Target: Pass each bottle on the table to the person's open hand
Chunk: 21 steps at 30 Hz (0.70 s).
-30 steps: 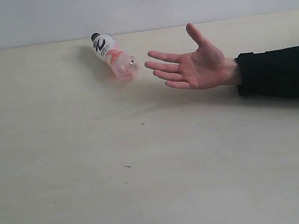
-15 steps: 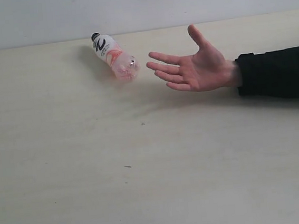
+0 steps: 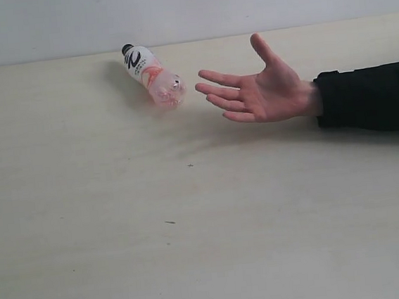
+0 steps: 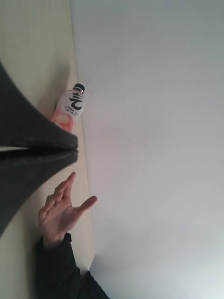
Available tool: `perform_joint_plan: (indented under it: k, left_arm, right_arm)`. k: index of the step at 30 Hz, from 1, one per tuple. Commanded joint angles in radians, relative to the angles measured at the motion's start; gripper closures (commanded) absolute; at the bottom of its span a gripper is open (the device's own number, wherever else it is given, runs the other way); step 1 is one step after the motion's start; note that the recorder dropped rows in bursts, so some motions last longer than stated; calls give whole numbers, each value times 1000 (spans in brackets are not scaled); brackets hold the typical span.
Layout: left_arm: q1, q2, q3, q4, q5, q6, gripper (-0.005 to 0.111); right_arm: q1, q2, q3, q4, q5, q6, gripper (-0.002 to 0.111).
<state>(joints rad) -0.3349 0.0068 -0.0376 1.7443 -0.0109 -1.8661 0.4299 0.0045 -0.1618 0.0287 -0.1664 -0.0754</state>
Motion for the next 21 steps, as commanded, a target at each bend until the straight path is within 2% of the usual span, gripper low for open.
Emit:
perform_joint_plan:
  k: [1, 4, 7, 9, 15, 18, 21]
  left_arm:
    - [71, -7, 3, 0, -7, 5, 107]
    - [100, -7, 3, 0, -7, 5, 107]
    - [105, -7, 3, 0, -7, 5, 107]
    - [105, -7, 3, 0, -7, 5, 107]
    - [105, -7, 3, 0, -12, 5, 107]
    - [105, -7, 3, 0, -20, 5, 107]
    - [105, -7, 3, 0, -22, 5, 107]
  right_arm:
    - [1, -5, 5, -2, -87, -3, 108]
    - [1, -5, 5, -2, -94, 1, 108]
    - [1, -5, 5, 26, -96, 87, 108]
    - [1, -5, 5, 82, -109, 95, 108]
    - [1, -5, 1, 344, -303, 75, 108]
    - [1, 68, -53, 362, -120, -26, 108]
    - [1, 246, -156, 364, 82, -99, 108]
